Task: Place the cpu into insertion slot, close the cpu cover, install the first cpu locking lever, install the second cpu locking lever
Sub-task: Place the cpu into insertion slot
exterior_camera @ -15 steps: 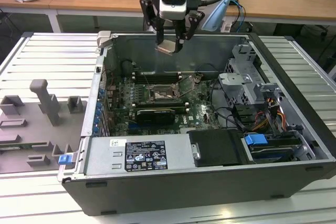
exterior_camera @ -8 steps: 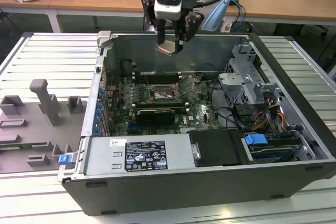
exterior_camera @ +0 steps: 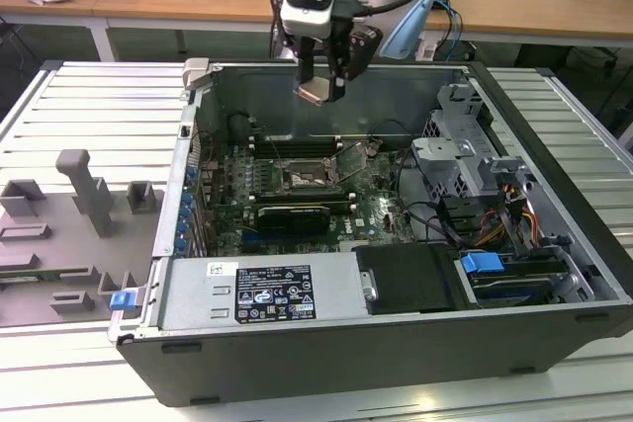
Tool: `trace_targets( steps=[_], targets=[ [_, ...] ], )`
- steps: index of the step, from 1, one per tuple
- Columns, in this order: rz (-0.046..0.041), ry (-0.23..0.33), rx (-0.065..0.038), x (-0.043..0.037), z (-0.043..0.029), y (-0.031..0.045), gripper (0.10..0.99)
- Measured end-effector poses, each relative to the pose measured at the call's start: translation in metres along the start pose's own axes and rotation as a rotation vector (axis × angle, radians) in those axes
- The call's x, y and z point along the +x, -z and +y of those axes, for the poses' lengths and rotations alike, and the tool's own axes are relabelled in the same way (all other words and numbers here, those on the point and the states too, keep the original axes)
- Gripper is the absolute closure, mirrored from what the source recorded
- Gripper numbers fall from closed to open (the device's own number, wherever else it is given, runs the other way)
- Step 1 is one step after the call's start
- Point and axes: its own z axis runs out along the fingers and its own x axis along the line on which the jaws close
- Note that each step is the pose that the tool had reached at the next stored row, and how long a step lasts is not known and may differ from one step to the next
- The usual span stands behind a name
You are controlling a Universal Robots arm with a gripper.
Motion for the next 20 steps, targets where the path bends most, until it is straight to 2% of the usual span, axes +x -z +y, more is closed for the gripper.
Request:
trace_targets(
  steps=[7,11,20],
  targets=[
    [-0.0077,-0.087,-0.002,0.0,-0.0001,-0.0009,0.557],
    [-0.0158,-0.178,-0.003,-0.0001,-0.0002,-0.0025,0.557],
    [-0.0271,-0.302,-0.006,-0.0005,0.0001,-0.0043,0.557]
  ],
)
